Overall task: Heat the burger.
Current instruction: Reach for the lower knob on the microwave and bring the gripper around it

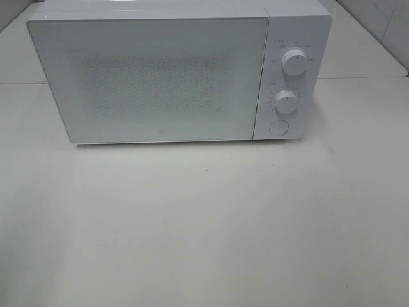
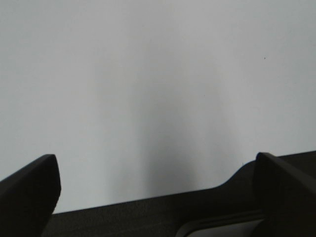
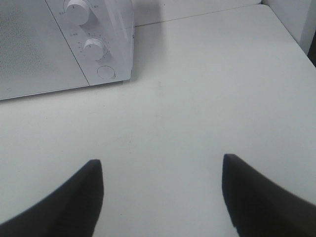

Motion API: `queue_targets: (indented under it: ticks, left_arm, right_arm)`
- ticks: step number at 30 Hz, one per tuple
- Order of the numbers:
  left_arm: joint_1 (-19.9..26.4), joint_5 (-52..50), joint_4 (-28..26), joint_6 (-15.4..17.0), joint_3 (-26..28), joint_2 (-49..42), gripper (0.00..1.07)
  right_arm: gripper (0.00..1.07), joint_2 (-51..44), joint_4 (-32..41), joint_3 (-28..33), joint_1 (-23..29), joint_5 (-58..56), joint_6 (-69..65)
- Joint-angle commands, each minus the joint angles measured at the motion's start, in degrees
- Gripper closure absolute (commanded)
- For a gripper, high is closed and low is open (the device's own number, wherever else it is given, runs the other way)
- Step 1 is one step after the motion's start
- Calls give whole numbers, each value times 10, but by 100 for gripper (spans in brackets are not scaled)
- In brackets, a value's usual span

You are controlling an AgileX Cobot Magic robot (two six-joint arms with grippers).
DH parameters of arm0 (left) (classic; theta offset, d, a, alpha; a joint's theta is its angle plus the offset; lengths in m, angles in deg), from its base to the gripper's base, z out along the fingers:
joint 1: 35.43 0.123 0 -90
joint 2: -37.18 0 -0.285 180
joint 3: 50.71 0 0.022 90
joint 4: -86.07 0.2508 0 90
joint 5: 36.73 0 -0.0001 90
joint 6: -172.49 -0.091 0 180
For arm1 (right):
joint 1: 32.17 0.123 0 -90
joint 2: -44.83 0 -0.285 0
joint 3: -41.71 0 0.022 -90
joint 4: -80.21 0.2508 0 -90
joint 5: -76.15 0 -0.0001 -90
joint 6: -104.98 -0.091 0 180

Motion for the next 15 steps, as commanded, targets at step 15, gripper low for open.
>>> queue_targets:
  ticks: [15]
  left_arm:
    - [34,-1,1,-1,-3,-217,9]
  right_arm:
    - [41,-16,2,1,-3,5,5]
